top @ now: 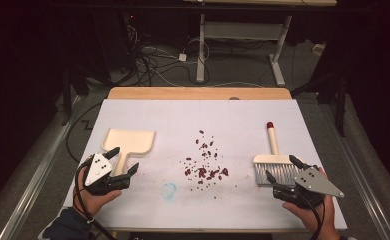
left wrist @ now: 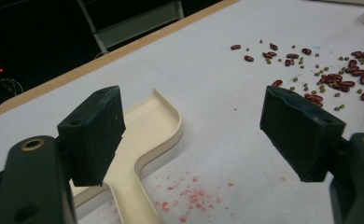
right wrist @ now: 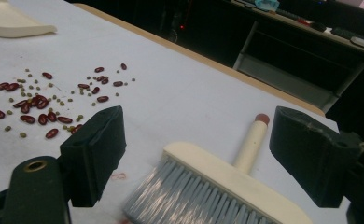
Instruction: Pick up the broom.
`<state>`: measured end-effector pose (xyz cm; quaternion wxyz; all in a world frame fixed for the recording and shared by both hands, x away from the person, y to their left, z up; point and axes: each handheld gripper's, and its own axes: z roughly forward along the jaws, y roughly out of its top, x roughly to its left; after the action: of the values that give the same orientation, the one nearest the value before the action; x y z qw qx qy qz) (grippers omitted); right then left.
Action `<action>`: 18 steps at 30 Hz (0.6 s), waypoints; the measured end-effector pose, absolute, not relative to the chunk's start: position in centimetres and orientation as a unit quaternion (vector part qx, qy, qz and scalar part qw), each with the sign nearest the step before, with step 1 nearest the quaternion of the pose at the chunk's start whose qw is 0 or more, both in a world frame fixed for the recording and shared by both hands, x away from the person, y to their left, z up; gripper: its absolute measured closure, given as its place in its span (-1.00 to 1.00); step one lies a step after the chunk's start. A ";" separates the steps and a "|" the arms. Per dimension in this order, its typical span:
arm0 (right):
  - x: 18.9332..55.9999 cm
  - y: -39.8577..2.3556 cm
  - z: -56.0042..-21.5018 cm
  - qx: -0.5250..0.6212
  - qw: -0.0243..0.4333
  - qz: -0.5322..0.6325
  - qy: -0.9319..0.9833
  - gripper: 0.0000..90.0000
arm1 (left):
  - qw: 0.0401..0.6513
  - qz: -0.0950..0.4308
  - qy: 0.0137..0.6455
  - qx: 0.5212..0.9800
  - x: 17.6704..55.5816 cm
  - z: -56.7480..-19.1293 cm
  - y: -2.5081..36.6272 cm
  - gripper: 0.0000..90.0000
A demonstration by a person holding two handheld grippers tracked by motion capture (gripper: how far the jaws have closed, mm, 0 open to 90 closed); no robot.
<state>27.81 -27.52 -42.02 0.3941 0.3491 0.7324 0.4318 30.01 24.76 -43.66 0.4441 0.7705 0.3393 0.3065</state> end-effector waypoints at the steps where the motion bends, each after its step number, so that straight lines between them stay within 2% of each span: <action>1: 27.9 -27.6 -42.1 0.352 0.394 0.430 0.732 -0.57 | 0.438 0.307 0.337 0.775 30.0 -43.7 24.7 -0.54; 9: 28.0 -27.7 -42.1 0.359 0.393 0.421 0.734 -0.58 | 0.427 0.310 0.312 0.790 29.7 -43.9 23.8 -0.54; 18: 30.4 -27.9 -41.9 0.381 0.383 0.390 0.746 -0.60 | 0.420 0.291 0.322 0.797 30.4 -44.3 23.4 -0.54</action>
<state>30.42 -27.93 -41.93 0.3832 0.3815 0.7456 0.3895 30.41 23.37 -44.33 0.4195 0.7974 0.3220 0.2908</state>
